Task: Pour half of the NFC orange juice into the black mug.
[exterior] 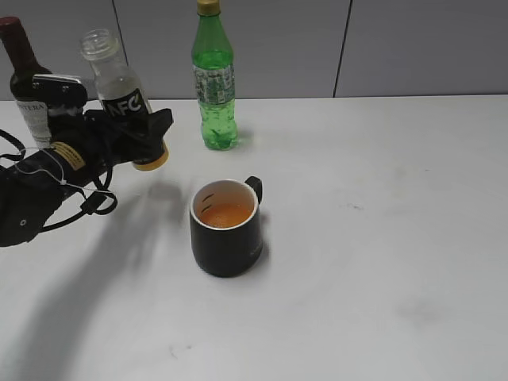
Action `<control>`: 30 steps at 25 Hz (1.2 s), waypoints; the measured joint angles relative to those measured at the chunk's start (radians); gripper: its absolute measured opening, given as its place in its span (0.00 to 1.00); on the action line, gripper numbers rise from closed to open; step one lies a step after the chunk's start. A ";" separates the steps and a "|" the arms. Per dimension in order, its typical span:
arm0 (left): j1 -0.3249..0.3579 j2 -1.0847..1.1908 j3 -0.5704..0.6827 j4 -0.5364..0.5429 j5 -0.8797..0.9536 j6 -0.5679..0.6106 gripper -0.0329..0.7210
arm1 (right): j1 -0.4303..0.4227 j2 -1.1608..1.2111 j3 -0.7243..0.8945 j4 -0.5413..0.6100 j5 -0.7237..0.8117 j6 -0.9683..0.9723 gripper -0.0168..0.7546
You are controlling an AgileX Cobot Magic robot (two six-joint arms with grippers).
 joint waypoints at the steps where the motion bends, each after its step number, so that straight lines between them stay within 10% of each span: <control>1: 0.000 0.006 0.000 -0.020 0.007 -0.002 0.67 | 0.000 0.000 0.000 0.000 0.000 0.000 0.77; 19: 0.015 0.170 -0.110 -0.060 0.096 0.158 0.67 | 0.000 0.000 0.000 0.000 0.000 0.000 0.77; 30: 0.015 0.170 -0.117 -0.100 0.080 0.166 0.87 | 0.000 0.000 0.000 0.000 0.000 0.000 0.77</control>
